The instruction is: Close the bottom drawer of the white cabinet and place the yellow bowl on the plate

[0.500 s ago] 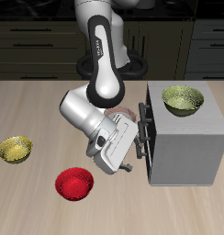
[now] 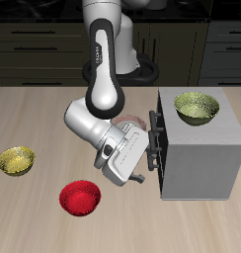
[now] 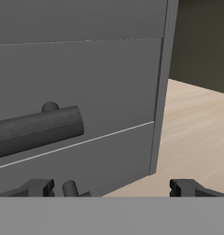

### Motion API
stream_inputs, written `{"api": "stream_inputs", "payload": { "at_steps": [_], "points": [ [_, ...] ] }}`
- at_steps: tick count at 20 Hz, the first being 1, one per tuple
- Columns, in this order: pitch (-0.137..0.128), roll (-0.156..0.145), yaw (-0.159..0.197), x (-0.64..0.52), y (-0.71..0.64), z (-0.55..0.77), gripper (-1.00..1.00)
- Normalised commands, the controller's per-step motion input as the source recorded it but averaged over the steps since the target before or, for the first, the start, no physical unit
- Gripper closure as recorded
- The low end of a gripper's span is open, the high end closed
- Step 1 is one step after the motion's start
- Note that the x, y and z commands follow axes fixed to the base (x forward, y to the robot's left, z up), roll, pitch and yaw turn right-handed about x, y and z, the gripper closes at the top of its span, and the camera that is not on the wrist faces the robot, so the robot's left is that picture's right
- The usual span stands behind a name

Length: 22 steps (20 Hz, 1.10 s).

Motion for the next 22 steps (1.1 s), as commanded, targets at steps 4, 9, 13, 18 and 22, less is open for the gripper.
{"api": "stream_inputs", "payload": {
  "at_steps": [4,9,13,18,22],
  "points": [
    [-0.056,0.059,0.009,-0.14,0.15,0.13,-1.00],
    [-0.085,0.102,0.062,-0.13,0.34,0.06,-1.00],
    [-0.041,0.019,-0.060,-0.05,0.44,0.04,-1.00],
    [-0.011,0.020,0.015,-0.13,-0.01,0.00,-1.00],
    [-0.001,-0.030,0.105,-0.23,-0.42,0.36,-1.00]
  ]
}}
